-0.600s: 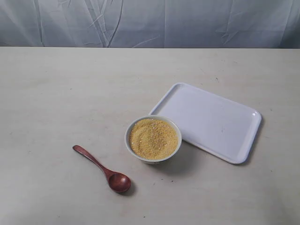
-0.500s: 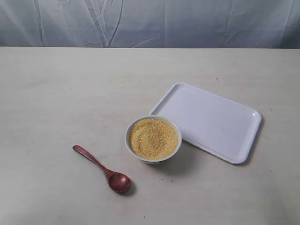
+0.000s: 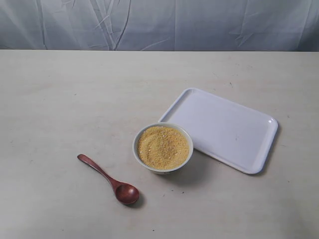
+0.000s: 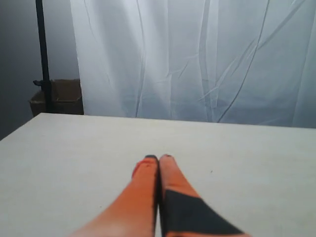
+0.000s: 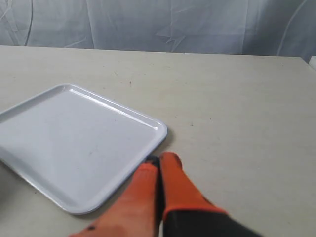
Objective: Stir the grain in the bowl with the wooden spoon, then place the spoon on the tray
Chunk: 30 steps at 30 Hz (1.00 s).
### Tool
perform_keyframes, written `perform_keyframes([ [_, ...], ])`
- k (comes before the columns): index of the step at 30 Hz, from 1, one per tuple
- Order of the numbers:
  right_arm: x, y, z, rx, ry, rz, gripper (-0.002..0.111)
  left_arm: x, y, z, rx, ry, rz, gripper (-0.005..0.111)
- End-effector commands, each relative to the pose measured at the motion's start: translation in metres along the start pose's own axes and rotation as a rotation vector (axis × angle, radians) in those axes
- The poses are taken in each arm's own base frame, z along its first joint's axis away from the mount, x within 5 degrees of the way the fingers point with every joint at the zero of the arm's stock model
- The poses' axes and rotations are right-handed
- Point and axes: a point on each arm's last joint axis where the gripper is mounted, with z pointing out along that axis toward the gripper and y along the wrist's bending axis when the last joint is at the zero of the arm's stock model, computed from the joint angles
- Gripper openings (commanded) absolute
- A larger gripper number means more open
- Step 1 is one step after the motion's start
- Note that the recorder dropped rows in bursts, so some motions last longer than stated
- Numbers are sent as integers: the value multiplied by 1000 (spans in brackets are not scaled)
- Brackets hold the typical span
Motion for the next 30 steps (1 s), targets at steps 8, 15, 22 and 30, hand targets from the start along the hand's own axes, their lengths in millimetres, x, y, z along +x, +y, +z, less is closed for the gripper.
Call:
perform_keyframes([
  [8, 0, 0, 0, 1, -15, -1, 0, -10, 0, -1, 12, -122, -130, 0],
  [15, 0, 0, 0, -3, -15, 10, 0, -24, 2, -4, 1, -285, -137, 0],
  [22, 0, 0, 0, -3, -15, 10, 0, -49, -2, -4, 12, -173, -38, 0],
  [30, 0, 0, 0, -4, -16, 12, 0, -112, -7, 35, 69, 262, 297, 0],
])
